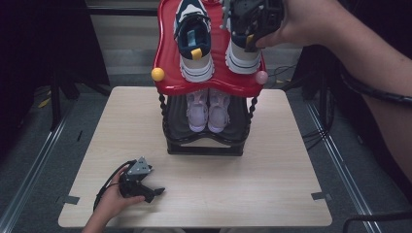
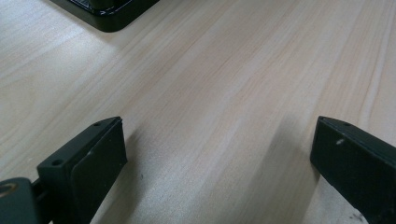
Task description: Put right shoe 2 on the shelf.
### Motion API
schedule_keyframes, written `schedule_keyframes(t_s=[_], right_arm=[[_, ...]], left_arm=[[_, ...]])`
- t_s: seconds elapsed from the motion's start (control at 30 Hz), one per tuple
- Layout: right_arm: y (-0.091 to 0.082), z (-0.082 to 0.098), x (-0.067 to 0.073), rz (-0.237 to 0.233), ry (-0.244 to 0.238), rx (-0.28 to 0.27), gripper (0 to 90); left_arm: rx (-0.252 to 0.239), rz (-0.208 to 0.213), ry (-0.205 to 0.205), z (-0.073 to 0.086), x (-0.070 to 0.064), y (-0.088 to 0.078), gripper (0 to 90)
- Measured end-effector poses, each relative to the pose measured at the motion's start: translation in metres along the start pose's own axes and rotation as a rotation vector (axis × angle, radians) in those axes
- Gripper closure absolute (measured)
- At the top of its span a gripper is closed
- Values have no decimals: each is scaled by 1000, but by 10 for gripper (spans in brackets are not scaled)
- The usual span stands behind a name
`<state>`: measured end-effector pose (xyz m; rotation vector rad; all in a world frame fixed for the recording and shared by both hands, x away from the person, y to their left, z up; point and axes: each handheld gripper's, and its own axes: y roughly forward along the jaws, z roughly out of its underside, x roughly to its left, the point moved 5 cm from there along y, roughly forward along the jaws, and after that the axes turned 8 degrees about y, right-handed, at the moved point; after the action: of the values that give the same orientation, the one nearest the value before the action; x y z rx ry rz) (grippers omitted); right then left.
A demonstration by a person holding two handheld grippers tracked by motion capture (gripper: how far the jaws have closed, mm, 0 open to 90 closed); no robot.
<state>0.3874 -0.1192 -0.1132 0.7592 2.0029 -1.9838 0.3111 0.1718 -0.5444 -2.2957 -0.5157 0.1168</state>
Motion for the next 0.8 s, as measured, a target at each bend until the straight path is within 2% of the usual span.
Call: schedule_keyframes(t_s=[0.13,0.23,0.5,0.8], right_arm=[[10,-9,-1,10,-20,-16,743],[15,-14,-2,1,-28,-24,743],[25,-18,0,-6,-47,-35,742],[25,-18,1,-5,-66,-34,742]], left_arm=[[1,0,-1,0,0,0,30],[1,0,-1,0,0,0,30],[2,0,0,0,0,0,30],[2,0,0,0,0,0,30]])
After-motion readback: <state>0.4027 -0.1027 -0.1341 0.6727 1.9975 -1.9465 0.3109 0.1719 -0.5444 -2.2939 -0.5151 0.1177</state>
